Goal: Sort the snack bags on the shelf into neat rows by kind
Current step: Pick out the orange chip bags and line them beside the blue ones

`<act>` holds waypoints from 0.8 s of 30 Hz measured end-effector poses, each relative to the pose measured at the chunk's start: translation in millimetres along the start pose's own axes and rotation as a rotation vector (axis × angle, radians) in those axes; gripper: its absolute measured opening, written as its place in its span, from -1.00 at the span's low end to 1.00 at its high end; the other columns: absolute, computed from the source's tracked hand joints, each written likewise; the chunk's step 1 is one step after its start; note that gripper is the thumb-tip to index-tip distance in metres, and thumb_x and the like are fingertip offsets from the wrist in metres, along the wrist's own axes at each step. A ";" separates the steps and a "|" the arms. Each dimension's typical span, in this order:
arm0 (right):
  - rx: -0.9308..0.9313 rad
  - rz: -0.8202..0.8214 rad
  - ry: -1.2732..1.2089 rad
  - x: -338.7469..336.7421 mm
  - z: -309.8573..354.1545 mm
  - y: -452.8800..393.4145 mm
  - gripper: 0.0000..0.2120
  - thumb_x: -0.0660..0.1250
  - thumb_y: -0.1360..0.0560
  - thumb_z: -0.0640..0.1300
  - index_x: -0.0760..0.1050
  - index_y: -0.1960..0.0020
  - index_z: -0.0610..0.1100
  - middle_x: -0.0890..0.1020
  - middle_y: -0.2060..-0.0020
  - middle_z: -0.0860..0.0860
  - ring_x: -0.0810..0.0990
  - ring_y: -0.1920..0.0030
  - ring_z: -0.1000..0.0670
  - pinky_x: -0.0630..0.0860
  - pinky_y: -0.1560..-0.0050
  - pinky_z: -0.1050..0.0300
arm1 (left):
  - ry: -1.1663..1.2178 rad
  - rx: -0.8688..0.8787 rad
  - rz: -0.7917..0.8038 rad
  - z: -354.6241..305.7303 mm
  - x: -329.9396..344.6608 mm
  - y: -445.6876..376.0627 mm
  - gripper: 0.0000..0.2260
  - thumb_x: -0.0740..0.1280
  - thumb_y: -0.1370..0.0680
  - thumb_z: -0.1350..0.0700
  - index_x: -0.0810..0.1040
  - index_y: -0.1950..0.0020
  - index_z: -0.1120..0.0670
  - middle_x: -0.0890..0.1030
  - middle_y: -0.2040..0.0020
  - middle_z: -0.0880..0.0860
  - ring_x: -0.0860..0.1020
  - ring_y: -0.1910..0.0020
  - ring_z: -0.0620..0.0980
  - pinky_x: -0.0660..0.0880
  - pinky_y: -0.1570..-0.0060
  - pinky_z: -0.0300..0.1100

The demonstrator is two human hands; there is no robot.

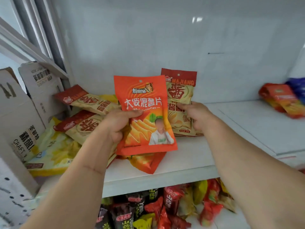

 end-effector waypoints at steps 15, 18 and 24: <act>-0.031 -0.164 -0.061 -235.3 -20.2 30.0 -0.79 0.48 -0.48 -0.16 0.59 -0.07 -0.21 0.74 0.16 -0.14 0.74 0.18 -0.16 0.67 0.19 -0.13 | -0.013 -0.041 0.180 67.1 216.8 4.7 -0.80 0.48 -0.49 0.24 0.64 -0.10 0.14 0.74 0.02 0.16 0.72 0.07 0.17 0.64 0.04 0.10; -0.032 -0.161 -0.056 -290.7 -20.7 18.8 -0.75 0.49 -0.47 -0.15 0.59 -0.11 -0.22 0.73 0.11 -0.16 0.73 0.13 -0.18 0.66 0.11 -0.20 | -0.002 -0.075 0.191 87.3 267.0 0.8 -0.71 0.50 -0.46 0.21 0.64 -0.17 0.18 0.72 -0.07 0.20 0.70 -0.02 0.22 0.60 -0.08 0.19; -0.038 -0.152 -0.009 -376.5 -16.1 -6.3 -0.80 0.50 -0.47 -0.14 0.62 -0.06 -0.18 0.74 0.09 -0.13 0.73 0.13 -0.16 0.66 0.08 -0.19 | 0.021 -0.049 0.168 101.9 347.1 -10.9 -0.80 0.48 -0.49 0.23 0.64 -0.11 0.13 0.73 -0.01 0.18 0.70 -0.01 0.21 0.60 -0.09 0.19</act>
Point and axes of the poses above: each hand's wrist, its own y-axis away from the middle knuckle, its own x-axis out of the palm, z = x × y, the point moved 5 cm from there along -y, towards the middle knuckle
